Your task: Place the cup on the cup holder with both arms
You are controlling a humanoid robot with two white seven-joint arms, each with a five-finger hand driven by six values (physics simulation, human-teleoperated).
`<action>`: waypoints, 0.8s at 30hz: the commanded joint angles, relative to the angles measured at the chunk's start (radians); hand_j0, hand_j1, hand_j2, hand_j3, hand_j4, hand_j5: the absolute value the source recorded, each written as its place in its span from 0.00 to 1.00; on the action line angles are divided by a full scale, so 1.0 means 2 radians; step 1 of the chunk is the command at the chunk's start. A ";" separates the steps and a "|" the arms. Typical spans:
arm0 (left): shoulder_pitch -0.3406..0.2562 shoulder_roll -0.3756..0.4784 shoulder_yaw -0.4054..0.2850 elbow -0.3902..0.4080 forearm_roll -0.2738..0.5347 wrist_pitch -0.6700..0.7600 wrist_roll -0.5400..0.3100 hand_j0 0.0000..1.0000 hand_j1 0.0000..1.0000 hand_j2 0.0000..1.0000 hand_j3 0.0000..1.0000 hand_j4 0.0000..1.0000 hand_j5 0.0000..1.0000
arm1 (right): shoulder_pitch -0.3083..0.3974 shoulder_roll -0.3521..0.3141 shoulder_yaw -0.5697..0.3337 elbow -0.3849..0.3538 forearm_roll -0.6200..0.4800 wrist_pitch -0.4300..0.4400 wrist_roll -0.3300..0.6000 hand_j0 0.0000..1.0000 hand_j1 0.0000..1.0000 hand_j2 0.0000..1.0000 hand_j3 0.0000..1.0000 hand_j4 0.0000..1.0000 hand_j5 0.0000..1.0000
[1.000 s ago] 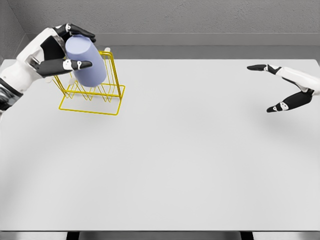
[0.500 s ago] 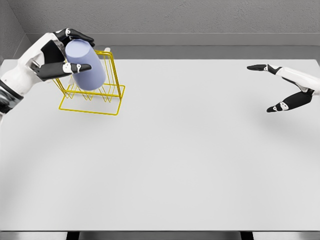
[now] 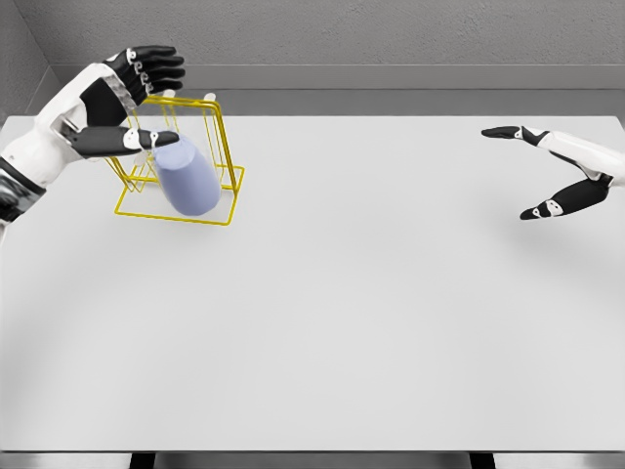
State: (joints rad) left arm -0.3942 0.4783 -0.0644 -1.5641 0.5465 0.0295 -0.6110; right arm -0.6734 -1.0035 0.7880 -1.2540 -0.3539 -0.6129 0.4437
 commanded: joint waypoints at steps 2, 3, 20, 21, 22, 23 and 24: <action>0.000 0.001 0.000 -0.001 0.003 -0.001 0.000 0.96 0.96 0.96 0.96 0.96 0.96 | 0.000 0.000 -0.001 -0.001 -0.004 0.001 0.000 1.00 1.00 1.00 1.00 1.00 1.00; 0.001 0.001 0.000 -0.002 0.003 -0.001 0.000 0.96 0.96 0.96 0.96 0.96 0.96 | 0.000 -0.001 -0.001 -0.001 -0.004 0.001 0.000 1.00 1.00 1.00 1.00 1.00 1.00; 0.038 0.060 0.021 -0.041 0.060 -0.037 0.000 1.00 1.00 1.00 1.00 1.00 1.00 | 0.001 -0.001 -0.001 -0.001 -0.004 0.001 0.000 1.00 1.00 1.00 1.00 1.00 1.00; 0.043 0.064 0.024 -0.041 0.070 -0.046 0.000 1.00 1.00 1.00 1.00 1.00 1.00 | 0.001 -0.001 -0.001 -0.001 -0.004 0.001 0.000 1.00 1.00 1.00 1.00 1.00 1.00; 0.053 0.069 0.028 -0.042 0.073 -0.054 0.000 1.00 1.00 1.00 1.00 1.00 1.00 | 0.001 -0.001 -0.001 -0.001 -0.003 0.001 0.000 1.00 1.00 1.00 1.00 1.00 1.00; 0.066 0.081 0.028 -0.045 0.087 -0.068 0.000 1.00 1.00 1.00 1.00 1.00 1.00 | 0.001 -0.001 -0.001 -0.002 -0.003 0.001 0.000 1.00 1.00 1.00 1.00 1.00 1.00; 0.081 0.093 0.028 -0.046 0.093 -0.090 0.000 1.00 1.00 1.00 1.00 1.00 1.00 | 0.001 -0.001 -0.001 -0.003 -0.004 0.001 0.000 1.00 1.00 1.00 1.00 1.00 1.00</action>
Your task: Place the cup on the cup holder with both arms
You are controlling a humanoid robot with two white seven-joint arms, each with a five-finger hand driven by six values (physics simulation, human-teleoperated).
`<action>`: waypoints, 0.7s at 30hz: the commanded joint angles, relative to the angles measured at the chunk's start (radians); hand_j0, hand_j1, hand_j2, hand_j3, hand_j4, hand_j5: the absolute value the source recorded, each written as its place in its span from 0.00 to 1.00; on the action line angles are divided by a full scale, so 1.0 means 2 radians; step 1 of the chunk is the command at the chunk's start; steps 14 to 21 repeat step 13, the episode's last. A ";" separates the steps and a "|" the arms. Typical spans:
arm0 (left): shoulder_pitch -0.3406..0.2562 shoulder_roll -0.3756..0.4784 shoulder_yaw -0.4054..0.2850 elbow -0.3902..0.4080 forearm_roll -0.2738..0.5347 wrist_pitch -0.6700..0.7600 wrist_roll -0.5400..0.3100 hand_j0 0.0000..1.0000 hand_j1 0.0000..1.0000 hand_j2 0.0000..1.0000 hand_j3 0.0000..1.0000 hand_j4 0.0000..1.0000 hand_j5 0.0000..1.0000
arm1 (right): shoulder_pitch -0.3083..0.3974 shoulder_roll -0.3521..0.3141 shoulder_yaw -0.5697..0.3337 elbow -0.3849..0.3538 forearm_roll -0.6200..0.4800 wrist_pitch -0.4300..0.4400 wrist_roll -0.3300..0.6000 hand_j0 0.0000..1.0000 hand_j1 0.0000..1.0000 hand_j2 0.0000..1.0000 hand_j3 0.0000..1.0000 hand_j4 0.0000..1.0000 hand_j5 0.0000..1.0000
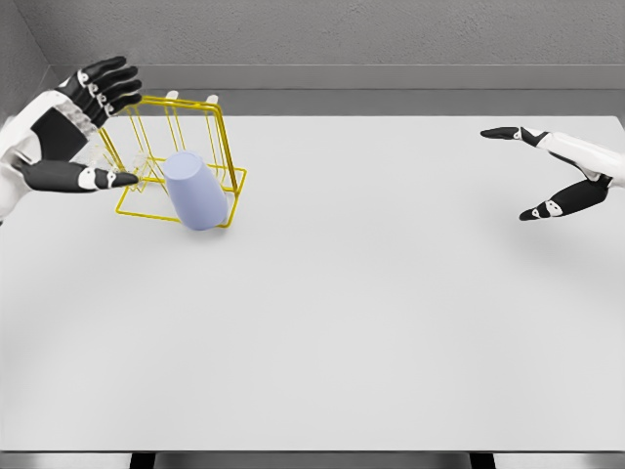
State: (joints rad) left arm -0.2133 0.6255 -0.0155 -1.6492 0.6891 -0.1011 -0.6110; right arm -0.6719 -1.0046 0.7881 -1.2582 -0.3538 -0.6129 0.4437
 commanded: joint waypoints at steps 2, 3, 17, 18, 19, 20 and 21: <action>0.013 0.022 0.005 -0.014 0.021 -0.048 0.000 1.00 1.00 1.00 1.00 1.00 1.00 | 0.000 -0.003 -0.001 -0.003 -0.003 0.001 0.000 1.00 1.00 1.00 1.00 1.00 1.00; 0.018 0.022 0.005 -0.015 0.021 -0.049 0.000 1.00 1.00 1.00 1.00 1.00 1.00 | 0.000 -0.003 -0.001 -0.004 -0.003 0.001 0.000 1.00 1.00 1.00 1.00 1.00 1.00; 0.069 0.023 0.026 -0.039 0.021 -0.049 0.000 1.00 1.00 1.00 1.00 1.00 1.00 | 0.001 -0.004 -0.001 -0.004 -0.004 0.001 0.000 1.00 1.00 1.00 1.00 1.00 1.00; 0.069 0.023 0.026 -0.039 0.021 -0.049 0.000 1.00 1.00 1.00 1.00 1.00 1.00 | 0.001 -0.004 -0.001 -0.004 -0.004 0.001 0.000 1.00 1.00 1.00 1.00 1.00 1.00; 0.069 0.023 0.026 -0.039 0.021 -0.049 0.000 1.00 1.00 1.00 1.00 1.00 1.00 | 0.001 -0.004 -0.001 -0.004 -0.004 0.001 0.000 1.00 1.00 1.00 1.00 1.00 1.00; 0.069 0.023 0.026 -0.039 0.021 -0.049 0.000 1.00 1.00 1.00 1.00 1.00 1.00 | 0.001 -0.004 -0.001 -0.004 -0.004 0.001 0.000 1.00 1.00 1.00 1.00 1.00 1.00; 0.069 0.023 0.026 -0.039 0.021 -0.049 0.000 1.00 1.00 1.00 1.00 1.00 1.00 | 0.001 -0.004 -0.001 -0.004 -0.004 0.001 0.000 1.00 1.00 1.00 1.00 1.00 1.00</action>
